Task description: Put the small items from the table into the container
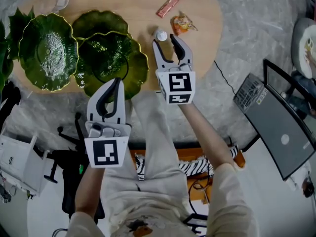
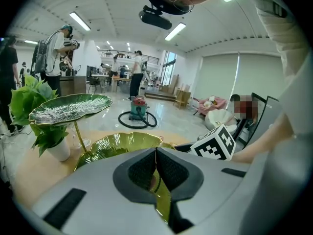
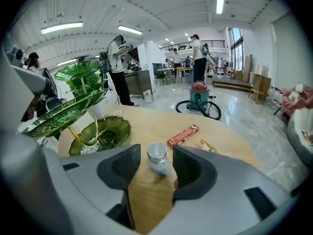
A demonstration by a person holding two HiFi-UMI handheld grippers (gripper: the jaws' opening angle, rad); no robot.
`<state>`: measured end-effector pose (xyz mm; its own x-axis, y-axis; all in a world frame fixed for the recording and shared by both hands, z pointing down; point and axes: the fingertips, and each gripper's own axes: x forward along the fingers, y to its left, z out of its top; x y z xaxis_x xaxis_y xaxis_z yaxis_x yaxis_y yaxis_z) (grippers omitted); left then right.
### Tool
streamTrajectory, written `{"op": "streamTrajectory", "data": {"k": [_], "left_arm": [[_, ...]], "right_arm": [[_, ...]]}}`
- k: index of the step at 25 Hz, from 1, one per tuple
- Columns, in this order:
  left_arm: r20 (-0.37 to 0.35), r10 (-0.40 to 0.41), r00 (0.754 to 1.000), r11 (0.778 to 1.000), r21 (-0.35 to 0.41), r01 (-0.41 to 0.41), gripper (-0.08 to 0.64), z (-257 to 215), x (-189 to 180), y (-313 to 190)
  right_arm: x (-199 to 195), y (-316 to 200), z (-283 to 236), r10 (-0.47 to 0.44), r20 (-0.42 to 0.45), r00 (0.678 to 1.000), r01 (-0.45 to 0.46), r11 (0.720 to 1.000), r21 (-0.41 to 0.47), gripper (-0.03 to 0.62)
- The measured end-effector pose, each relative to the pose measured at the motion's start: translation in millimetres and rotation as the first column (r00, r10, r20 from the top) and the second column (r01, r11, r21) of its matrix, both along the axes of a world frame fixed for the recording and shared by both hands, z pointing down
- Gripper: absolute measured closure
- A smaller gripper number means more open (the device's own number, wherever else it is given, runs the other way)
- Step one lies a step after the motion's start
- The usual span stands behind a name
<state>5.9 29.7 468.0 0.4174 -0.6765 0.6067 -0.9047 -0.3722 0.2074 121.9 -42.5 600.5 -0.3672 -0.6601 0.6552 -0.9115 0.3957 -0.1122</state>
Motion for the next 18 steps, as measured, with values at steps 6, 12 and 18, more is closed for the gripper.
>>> {"op": "streamTrajectory", "data": {"k": [6,12,18], "left_arm": [[0.006,-0.002,1.000,1.000,0.000,0.002,0.551,2,-3,0],[0.014,-0.006,1.000,1.000,0.006,0.006,0.551,2,-7,0],[0.019,-0.017,1.000,1.000,0.010,0.017,0.551,-1,-6,1]], "right_arm": [[-1,-3,9,-0.007,-0.014,1.000,0.007,1.000,-0.003,0.405],[3,-6,11,-0.003,-0.024,1.000,0.003,1.000,-0.001,0.451],[9,-5,7,-0.013,-0.008,1.000,0.013,1.000,-0.013,0.456]]}}
